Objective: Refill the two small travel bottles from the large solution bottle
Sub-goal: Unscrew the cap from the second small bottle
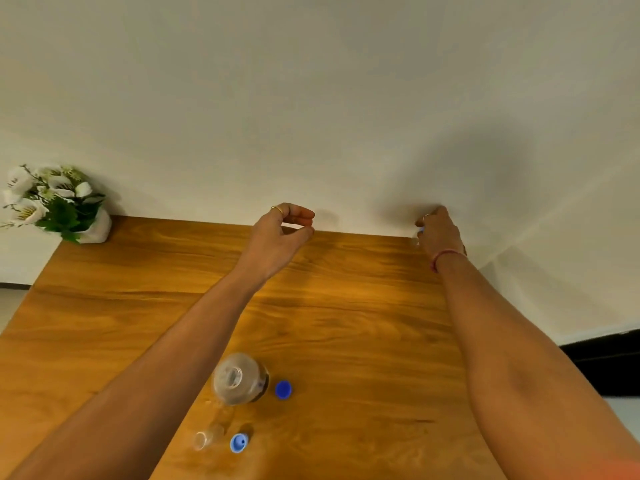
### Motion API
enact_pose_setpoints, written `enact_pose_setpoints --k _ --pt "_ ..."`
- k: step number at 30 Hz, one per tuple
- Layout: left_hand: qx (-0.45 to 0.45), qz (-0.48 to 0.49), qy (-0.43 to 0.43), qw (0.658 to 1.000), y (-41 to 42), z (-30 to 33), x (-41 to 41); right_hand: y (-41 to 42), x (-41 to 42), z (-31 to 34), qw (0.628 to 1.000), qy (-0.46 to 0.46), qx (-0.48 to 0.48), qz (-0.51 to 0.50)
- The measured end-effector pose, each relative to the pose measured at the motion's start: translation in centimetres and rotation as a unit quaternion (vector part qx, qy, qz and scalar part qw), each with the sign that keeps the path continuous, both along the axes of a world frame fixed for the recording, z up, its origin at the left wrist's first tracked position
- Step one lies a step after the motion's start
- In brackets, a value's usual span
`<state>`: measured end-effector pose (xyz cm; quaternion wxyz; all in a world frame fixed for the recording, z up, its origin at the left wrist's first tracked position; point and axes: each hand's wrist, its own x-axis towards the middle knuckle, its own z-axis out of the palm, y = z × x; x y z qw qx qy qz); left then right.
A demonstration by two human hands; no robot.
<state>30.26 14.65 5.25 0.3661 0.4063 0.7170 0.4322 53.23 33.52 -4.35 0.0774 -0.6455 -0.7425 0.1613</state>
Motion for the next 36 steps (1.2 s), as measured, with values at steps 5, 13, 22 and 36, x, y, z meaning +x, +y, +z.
enact_pose_setpoints --k 5,13,22,36 --pt "0.000 -0.003 -0.011 1.000 0.0 -0.3 -0.2 -1.1 -2.7 2.0 0.998 0.003 -0.023 0.065" --pt "0.014 -0.018 0.034 0.999 -1.9 0.9 0.1 -8.2 -8.1 13.9 0.935 0.303 -0.120 0.137" --pt "0.084 -0.042 0.216 0.972 -8.0 6.7 -1.7 -15.4 -9.5 20.9 0.892 0.374 -0.158 0.197" --pt "0.089 -0.002 0.139 0.986 -16.7 10.9 -3.6 -23.5 -12.5 26.9 0.876 0.251 -0.021 0.411"
